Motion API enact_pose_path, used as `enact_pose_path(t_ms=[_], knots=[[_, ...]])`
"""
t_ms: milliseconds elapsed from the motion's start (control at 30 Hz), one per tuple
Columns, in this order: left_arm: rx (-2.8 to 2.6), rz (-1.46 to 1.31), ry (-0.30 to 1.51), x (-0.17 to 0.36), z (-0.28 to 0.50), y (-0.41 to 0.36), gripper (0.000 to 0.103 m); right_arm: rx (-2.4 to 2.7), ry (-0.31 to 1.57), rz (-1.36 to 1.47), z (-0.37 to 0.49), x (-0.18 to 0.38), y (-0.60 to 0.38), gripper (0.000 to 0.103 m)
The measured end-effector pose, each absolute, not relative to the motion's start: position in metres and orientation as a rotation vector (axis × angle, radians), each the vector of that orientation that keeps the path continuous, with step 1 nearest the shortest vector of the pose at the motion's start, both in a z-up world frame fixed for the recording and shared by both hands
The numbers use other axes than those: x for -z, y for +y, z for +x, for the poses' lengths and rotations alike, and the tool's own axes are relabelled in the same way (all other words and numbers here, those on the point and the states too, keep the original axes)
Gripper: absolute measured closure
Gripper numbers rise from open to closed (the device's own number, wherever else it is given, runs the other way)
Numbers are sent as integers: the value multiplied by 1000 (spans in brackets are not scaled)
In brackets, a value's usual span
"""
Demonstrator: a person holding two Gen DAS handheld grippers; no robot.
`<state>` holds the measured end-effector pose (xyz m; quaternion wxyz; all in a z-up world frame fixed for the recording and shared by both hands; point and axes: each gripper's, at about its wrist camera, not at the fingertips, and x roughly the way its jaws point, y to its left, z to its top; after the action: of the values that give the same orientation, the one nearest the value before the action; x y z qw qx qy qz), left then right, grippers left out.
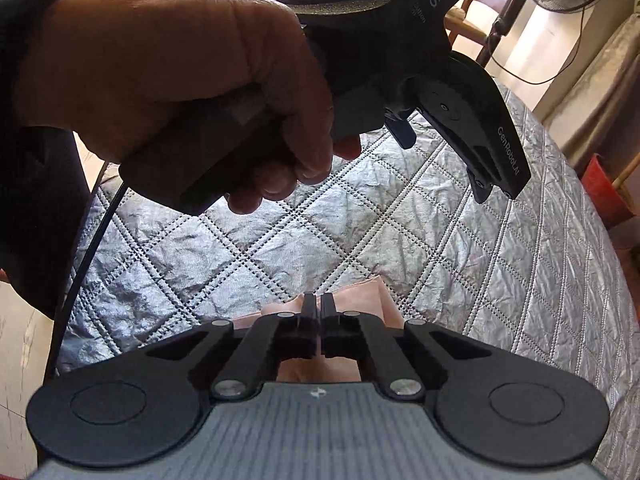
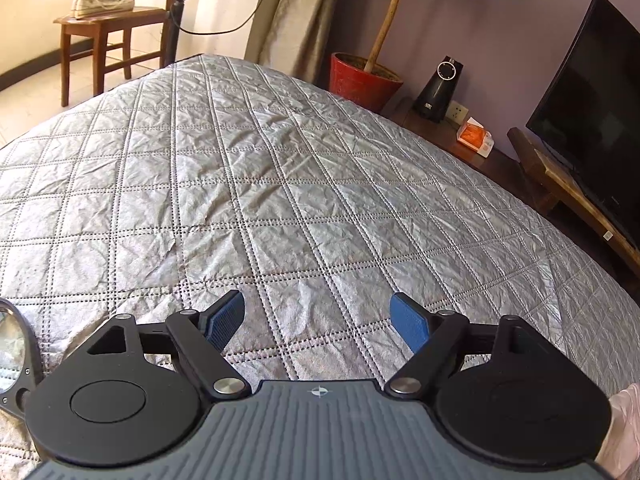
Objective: Fold clothes
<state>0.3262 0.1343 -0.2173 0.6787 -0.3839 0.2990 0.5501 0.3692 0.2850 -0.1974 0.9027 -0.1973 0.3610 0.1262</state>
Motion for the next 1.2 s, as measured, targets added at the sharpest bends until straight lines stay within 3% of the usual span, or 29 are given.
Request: enact_pose_path(t_ms=[700, 967, 1200], knots=[[-1193, -314, 583, 115, 299, 33, 103, -244, 760, -401, 372, 199, 278, 18], [-1071, -403, 684, 142, 320, 52, 102, -245, 768, -388, 373, 201, 276, 18], [-1036, -436, 801, 187, 323, 75, 95, -238, 770, -392, 374, 201, 275, 18]])
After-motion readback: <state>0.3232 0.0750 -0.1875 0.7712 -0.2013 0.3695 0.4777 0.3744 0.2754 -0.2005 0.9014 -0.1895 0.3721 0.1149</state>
